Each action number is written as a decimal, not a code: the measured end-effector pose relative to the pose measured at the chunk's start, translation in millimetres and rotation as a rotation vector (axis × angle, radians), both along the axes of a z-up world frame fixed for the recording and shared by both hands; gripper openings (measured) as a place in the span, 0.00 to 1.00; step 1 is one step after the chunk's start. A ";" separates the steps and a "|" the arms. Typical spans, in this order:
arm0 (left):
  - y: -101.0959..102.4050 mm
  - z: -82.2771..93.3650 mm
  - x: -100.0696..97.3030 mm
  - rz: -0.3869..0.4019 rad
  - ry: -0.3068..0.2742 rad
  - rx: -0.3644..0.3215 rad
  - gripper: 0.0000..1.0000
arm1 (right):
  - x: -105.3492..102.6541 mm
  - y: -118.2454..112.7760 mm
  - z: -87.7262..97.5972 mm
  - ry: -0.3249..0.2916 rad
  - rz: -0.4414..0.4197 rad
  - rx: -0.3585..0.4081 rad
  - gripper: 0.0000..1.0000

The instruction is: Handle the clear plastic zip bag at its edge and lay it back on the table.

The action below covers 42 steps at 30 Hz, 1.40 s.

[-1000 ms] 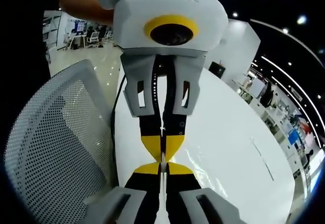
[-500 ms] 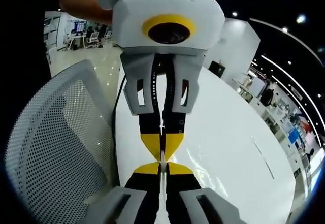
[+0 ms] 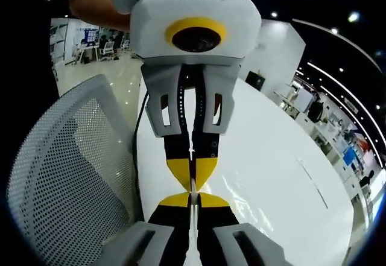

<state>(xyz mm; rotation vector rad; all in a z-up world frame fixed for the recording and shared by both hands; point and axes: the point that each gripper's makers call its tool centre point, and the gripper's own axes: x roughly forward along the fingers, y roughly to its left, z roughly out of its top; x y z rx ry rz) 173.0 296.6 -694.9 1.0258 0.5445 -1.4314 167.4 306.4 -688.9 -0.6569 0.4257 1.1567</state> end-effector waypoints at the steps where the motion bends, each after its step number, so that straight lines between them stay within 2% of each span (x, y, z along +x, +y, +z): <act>1: 0.2 0.2 -0.3 0.000 0.001 0.000 0.00 | 0.0 0.1 0.1 -0.001 0.001 0.000 0.00; 22: 4.2 1.6 -0.5 0.024 -0.005 -0.008 0.00 | -0.9 -0.9 1.2 -0.006 0.008 0.000 0.00; 42: 6.7 8.6 7.1 0.051 -0.026 -0.025 0.00 | 6.1 -7.5 7.2 -0.045 -0.010 0.002 0.00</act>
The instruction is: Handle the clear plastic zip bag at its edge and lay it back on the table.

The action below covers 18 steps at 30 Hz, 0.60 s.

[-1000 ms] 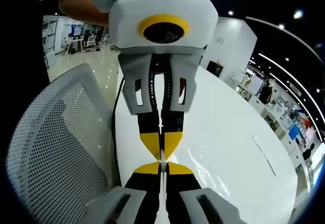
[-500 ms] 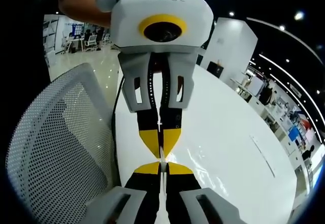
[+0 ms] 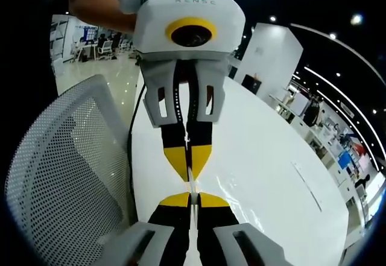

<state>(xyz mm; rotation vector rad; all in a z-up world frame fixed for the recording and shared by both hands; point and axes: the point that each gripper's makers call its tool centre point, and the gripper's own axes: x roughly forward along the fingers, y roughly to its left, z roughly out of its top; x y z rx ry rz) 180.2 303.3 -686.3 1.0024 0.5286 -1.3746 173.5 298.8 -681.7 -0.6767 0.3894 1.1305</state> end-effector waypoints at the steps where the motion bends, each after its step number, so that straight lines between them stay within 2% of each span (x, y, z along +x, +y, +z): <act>1: 0.0 0.2 -0.3 0.000 0.000 -0.001 0.00 | -0.2 -0.2 0.0 0.001 0.001 0.000 0.00; 18: 2.6 -0.4 0.2 0.017 -0.001 -0.025 0.00 | -1.8 -2.4 -0.3 0.008 -0.002 -0.003 0.00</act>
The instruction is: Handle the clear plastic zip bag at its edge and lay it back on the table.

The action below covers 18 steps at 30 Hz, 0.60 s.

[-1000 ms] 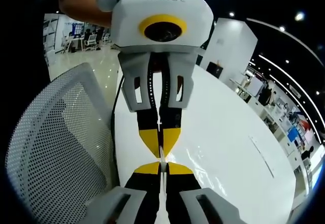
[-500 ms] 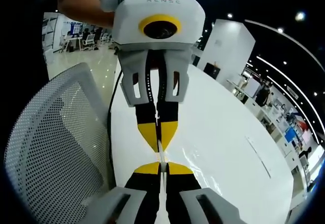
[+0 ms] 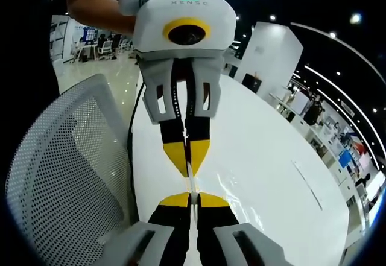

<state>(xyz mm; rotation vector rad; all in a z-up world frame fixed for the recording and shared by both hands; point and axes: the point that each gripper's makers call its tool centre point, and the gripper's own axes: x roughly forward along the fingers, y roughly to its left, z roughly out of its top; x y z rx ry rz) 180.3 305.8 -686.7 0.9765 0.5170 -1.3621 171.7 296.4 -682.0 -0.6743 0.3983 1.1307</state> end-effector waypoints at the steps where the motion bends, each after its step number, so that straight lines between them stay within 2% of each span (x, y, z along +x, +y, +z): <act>1: 0.2 0.2 0.0 0.000 -0.001 -0.001 0.00 | 0.0 -0.1 -0.1 0.000 0.000 0.000 0.00; 18: 3.4 1.4 -1.8 0.006 0.003 -0.003 0.00 | -1.6 -1.0 -0.3 0.000 0.001 0.001 0.00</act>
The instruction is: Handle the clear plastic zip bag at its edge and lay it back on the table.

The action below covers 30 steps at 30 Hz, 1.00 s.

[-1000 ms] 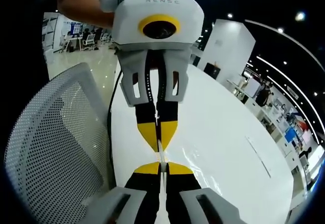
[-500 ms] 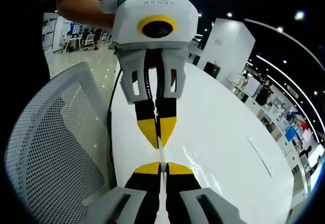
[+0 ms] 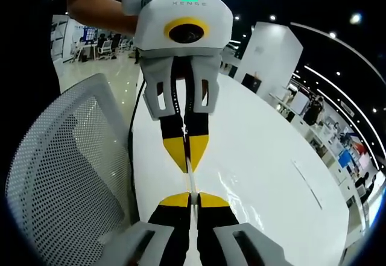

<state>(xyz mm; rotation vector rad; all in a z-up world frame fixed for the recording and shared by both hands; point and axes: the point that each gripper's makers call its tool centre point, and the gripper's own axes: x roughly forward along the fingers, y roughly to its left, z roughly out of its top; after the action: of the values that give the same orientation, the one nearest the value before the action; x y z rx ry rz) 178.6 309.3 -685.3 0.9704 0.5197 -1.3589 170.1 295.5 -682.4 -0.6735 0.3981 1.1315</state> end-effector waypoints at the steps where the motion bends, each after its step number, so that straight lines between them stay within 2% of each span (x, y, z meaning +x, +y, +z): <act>1: 0.7 0.2 -0.6 -0.001 0.001 0.001 0.00 | -0.9 0.7 0.1 0.001 0.002 0.000 0.00; 30: 3.3 -0.7 -2.7 -0.002 0.009 0.020 0.00 | -4.5 3.0 -1.4 0.010 -0.005 0.018 0.00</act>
<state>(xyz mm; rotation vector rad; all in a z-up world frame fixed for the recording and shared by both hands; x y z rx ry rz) 175.9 312.6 -686.0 0.9819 0.5401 -1.3630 165.6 298.4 -683.8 -0.6504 0.3974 1.1330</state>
